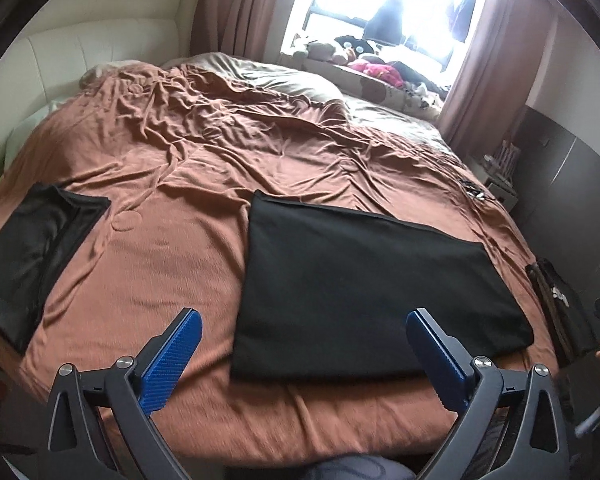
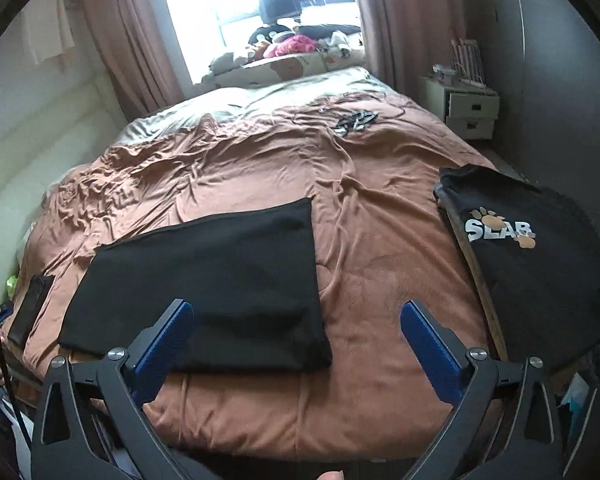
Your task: Fold small clothes
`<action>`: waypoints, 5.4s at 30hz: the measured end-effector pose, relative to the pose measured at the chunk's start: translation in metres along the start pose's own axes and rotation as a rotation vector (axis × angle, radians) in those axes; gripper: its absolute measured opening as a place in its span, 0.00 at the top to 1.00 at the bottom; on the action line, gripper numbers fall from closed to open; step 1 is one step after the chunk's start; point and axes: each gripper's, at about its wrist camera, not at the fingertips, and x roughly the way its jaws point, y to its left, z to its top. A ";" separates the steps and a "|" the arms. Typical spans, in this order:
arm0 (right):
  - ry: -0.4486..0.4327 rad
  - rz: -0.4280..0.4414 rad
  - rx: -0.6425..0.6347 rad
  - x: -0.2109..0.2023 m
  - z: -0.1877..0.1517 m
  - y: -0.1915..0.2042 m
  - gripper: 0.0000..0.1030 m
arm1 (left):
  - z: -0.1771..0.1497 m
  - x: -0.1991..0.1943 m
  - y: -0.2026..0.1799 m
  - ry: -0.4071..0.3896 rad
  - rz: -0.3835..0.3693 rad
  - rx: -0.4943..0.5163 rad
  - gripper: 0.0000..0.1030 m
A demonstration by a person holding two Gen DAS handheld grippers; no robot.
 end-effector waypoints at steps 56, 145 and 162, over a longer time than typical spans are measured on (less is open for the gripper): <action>0.191 0.184 0.374 0.129 -0.080 -0.031 0.45 | -0.082 0.100 0.069 0.164 -0.137 -0.445 0.43; 0.116 0.166 0.483 0.028 -0.098 -0.047 0.62 | -0.123 0.062 0.093 0.070 -0.203 -0.611 0.68; 0.088 0.161 0.086 0.035 -0.064 0.095 0.62 | -0.138 0.065 0.098 0.033 -0.194 -0.669 0.69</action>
